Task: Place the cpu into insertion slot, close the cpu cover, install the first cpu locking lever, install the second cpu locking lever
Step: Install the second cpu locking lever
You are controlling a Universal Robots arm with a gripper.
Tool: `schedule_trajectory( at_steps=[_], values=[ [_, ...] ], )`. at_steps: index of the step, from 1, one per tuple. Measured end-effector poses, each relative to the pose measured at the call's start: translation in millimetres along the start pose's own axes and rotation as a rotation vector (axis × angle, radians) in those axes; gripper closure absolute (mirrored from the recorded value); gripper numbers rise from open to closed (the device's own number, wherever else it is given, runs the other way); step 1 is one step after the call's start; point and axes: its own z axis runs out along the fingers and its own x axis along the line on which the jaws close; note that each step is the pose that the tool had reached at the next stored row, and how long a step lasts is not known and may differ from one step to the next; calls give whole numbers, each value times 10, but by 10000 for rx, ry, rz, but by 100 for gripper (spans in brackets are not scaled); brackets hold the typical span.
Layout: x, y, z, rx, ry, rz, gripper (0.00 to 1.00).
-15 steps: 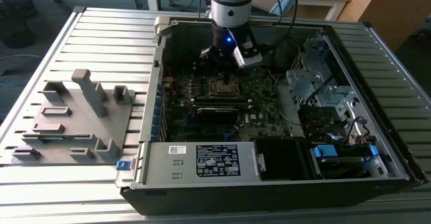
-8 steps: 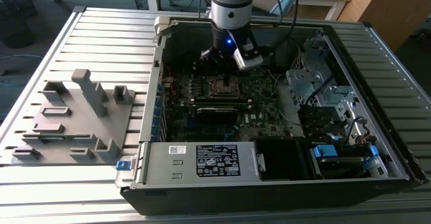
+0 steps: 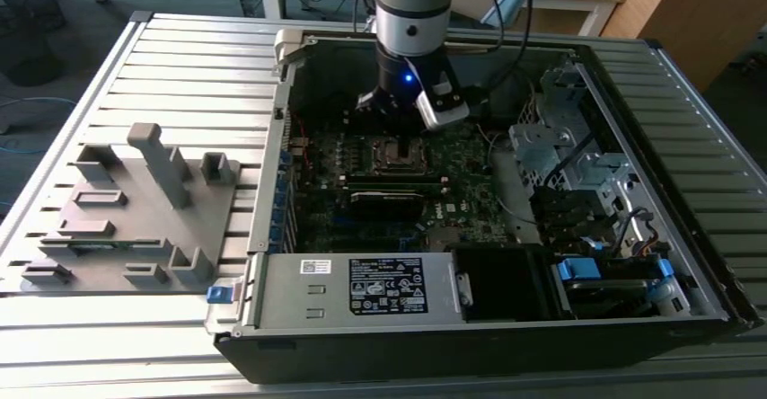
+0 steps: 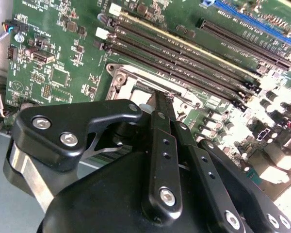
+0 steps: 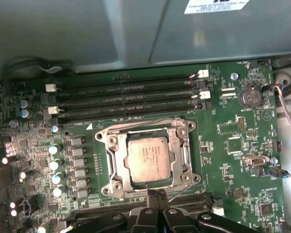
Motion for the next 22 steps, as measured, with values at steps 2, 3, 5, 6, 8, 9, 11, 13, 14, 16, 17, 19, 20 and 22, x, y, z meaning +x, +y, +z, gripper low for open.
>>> schedule_trajectory(
  at_steps=[2, 3, 5, 6, 8, 9, 11, 13, 14, 16, 17, 19, 20, 22],
  values=[
    [-2, -18, 1, 0, 0, 0, 90],
    [-4, -28, 0, 1, 0, 0, 90],
    [-6, -46, 1, 0, 0, 0, 90],
    [-7, -55, 1, 0, 0, 0, 90],
    [-9, -71, 2, 0, 0, 0, 90],
    [-10, -79, 2, -1, -1, 0, 90],
    [-11, -90, 2, 0, 0, 0, 90],
    [-9, -96, 3, -1, -1, 2, 90],
    [-8, -97, 3, -2, -1, 1, 90],
    [0, -101, 3, -1, -2, 1, 90],
    [5, -103, 3, -1, -4, 0, 90],
    [19, -106, 3, -1, -8, 0, 90],
    [28, -108, 3, -1, -11, 0, 90],
    [48, -111, 3, -2, -19, 1, 90]
  ],
)
